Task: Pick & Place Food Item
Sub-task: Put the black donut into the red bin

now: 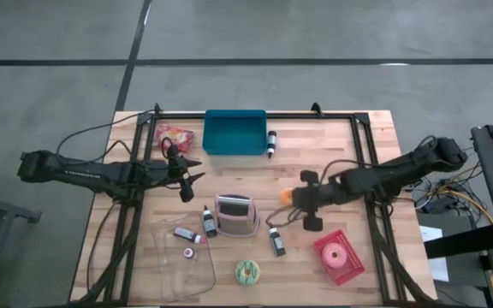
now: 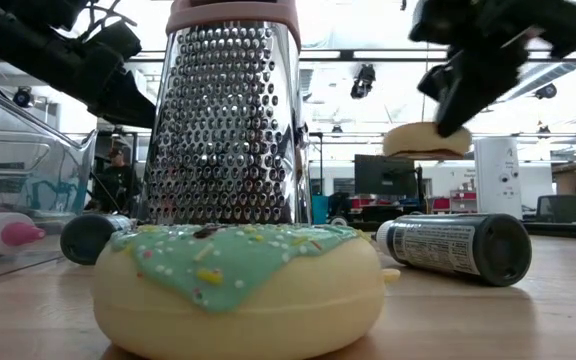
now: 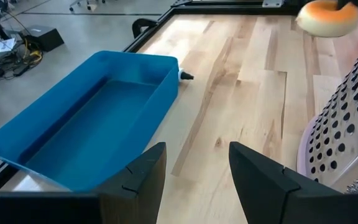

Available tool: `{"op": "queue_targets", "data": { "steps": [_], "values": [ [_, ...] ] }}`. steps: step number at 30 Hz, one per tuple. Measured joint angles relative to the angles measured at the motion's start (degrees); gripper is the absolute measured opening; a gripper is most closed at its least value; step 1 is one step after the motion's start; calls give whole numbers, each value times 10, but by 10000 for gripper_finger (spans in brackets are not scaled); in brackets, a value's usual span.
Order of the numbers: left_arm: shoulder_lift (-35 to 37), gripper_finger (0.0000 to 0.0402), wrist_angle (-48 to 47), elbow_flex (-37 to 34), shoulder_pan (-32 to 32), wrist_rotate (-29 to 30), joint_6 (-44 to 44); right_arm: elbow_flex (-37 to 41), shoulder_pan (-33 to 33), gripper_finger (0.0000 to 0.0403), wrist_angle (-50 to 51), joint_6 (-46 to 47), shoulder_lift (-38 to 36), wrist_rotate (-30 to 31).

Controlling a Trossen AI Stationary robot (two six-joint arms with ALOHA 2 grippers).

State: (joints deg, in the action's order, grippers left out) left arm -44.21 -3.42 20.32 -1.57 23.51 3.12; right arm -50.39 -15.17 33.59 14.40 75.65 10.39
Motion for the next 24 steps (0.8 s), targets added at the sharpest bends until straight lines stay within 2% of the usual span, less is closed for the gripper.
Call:
{"op": "queue_targets", "data": {
  "steps": [15,24],
  "values": [
    [-1,177,29,-18,0,-2,-6,-10,-214,8,83,296,5,107],
    [-1,177,30,-19,0,-12,-4,-42,-318,8,130,458,15,108]
  ]
}}
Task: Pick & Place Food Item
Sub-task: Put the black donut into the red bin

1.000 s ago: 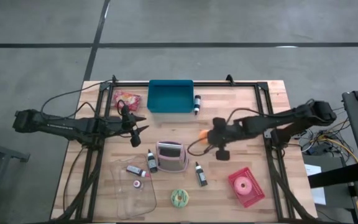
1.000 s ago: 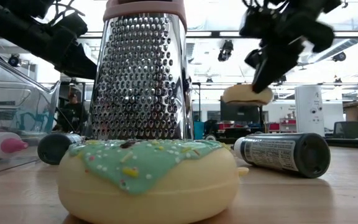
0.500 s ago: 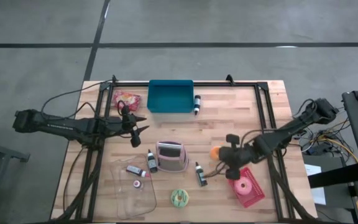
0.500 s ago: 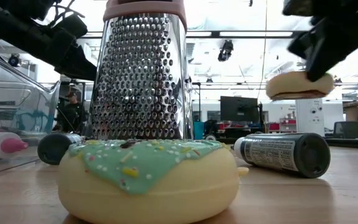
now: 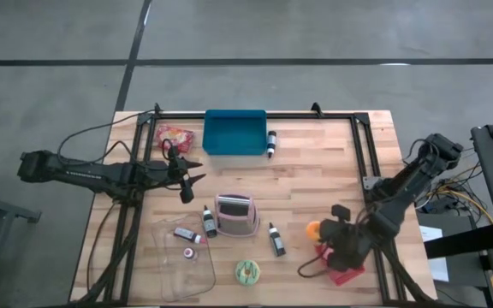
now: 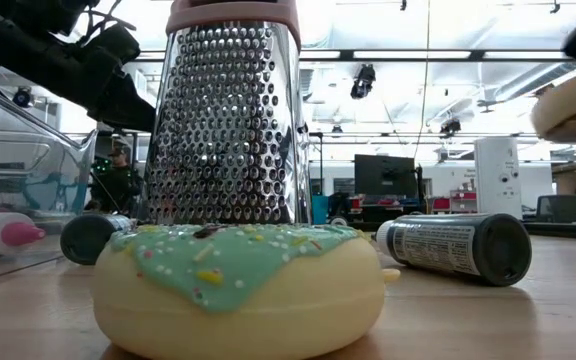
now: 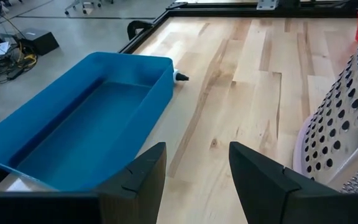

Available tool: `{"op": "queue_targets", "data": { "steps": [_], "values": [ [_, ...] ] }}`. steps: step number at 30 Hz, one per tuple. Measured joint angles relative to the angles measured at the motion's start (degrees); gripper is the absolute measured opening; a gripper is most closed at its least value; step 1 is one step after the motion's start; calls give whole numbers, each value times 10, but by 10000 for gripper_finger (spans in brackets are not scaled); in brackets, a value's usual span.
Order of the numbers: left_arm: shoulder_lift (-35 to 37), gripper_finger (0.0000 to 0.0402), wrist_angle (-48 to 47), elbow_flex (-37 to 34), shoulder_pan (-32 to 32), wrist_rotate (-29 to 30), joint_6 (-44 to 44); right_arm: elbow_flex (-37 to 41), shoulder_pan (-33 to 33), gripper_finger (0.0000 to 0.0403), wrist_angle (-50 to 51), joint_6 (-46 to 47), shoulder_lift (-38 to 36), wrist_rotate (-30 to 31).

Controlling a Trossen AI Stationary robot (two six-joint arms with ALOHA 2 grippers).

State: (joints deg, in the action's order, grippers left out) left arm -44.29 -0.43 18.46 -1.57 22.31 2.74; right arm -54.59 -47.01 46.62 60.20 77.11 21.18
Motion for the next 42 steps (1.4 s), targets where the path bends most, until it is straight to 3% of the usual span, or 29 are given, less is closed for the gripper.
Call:
{"op": "queue_targets", "data": {
  "steps": [6,15,29,34,42],
  "values": [
    [0,177,0,0,0,-3,0,-39,-42,8,57,71,22,-7],
    [0,177,0,0,0,-14,-2,-66,-71,8,95,146,67,-94],
    [0,177,0,0,0,-18,-2,-90,-72,8,159,172,131,-183],
    [0,177,0,0,0,-19,-2,-120,-73,8,184,165,139,-192],
    [0,177,0,0,0,-20,-2,-133,-72,8,183,164,140,-153]
  ]
}}
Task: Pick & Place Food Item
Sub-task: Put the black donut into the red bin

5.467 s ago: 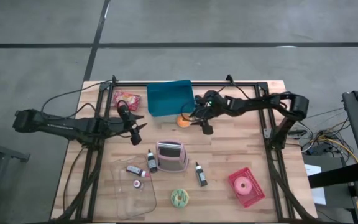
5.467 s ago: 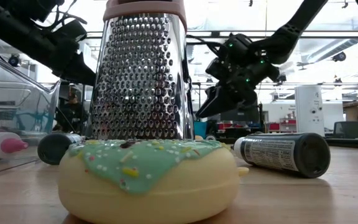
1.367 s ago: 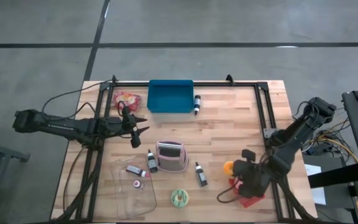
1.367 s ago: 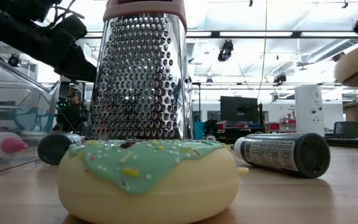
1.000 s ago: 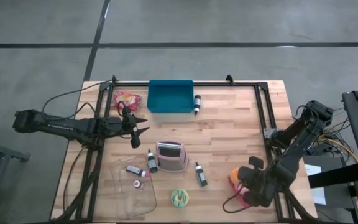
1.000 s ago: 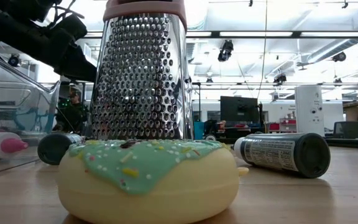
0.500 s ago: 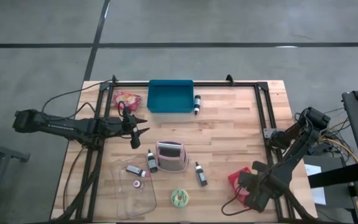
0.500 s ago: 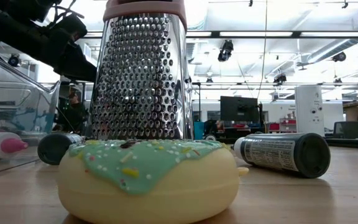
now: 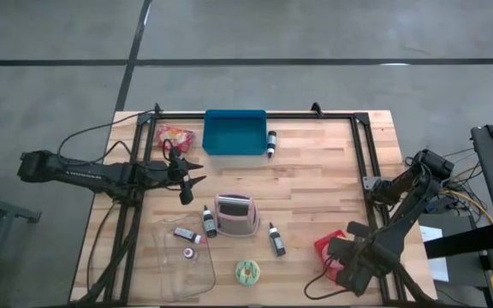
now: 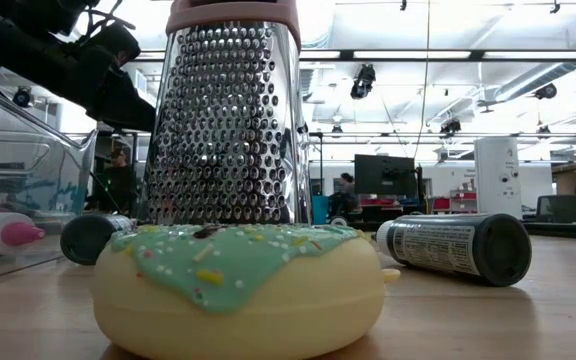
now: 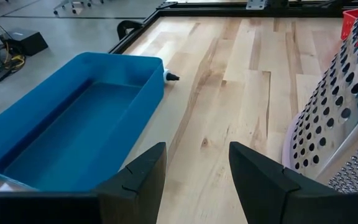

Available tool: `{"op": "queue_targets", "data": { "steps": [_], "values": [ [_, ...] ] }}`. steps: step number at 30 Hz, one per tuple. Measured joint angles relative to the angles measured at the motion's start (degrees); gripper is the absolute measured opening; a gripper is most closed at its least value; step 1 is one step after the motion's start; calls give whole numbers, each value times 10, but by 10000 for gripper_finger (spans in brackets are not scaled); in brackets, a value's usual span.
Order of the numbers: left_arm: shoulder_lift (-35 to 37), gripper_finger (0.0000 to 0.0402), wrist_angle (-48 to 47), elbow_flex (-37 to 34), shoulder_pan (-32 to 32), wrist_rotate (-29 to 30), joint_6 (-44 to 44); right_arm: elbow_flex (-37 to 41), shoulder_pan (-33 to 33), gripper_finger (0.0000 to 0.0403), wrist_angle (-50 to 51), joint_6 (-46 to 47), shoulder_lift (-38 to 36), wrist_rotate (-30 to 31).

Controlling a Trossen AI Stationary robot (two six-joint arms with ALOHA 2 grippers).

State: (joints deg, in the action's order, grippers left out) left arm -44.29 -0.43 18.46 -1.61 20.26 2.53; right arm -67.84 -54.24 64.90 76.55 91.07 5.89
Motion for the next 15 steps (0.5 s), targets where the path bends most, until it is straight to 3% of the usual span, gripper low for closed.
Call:
{"op": "queue_targets", "data": {
  "steps": [15],
  "values": [
    [0,177,0,-1,0,-4,0,7,0,8,-38,-1,10,-9]
  ]
}}
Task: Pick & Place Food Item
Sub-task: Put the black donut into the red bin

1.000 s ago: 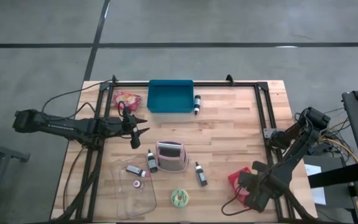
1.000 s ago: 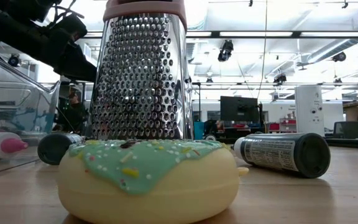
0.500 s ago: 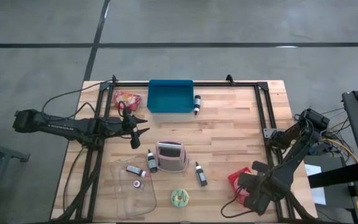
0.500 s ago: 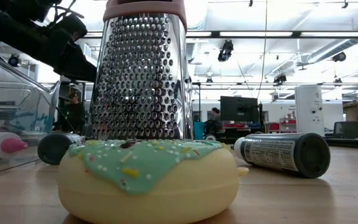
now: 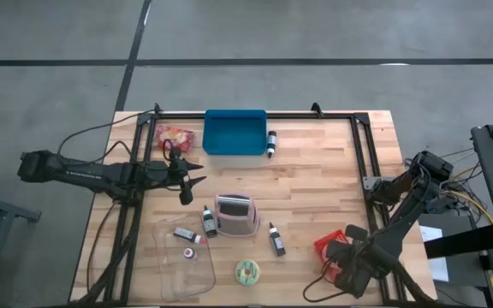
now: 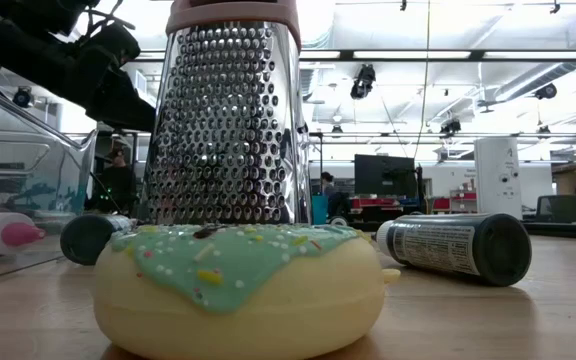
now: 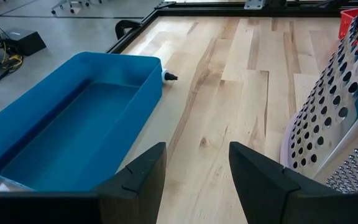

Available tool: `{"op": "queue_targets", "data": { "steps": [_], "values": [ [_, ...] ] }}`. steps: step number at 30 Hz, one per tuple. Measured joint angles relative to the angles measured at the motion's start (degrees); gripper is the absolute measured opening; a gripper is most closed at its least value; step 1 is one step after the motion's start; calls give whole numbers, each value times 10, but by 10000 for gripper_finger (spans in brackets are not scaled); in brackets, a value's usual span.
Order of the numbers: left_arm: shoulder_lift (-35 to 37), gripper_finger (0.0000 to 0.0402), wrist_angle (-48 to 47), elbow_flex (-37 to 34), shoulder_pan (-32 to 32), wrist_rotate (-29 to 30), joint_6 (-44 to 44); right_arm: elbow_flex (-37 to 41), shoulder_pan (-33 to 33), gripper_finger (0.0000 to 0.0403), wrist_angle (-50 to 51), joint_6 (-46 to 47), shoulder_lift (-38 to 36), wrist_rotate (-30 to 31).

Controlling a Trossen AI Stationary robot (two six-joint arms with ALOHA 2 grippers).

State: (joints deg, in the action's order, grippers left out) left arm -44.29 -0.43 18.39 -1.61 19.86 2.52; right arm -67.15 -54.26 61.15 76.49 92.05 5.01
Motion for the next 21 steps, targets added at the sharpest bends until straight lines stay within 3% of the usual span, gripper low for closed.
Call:
{"op": "queue_targets", "data": {
  "steps": [21],
  "values": [
    [0,177,0,0,0,-7,0,30,0,8,-45,-4,0,-14]
  ]
}}
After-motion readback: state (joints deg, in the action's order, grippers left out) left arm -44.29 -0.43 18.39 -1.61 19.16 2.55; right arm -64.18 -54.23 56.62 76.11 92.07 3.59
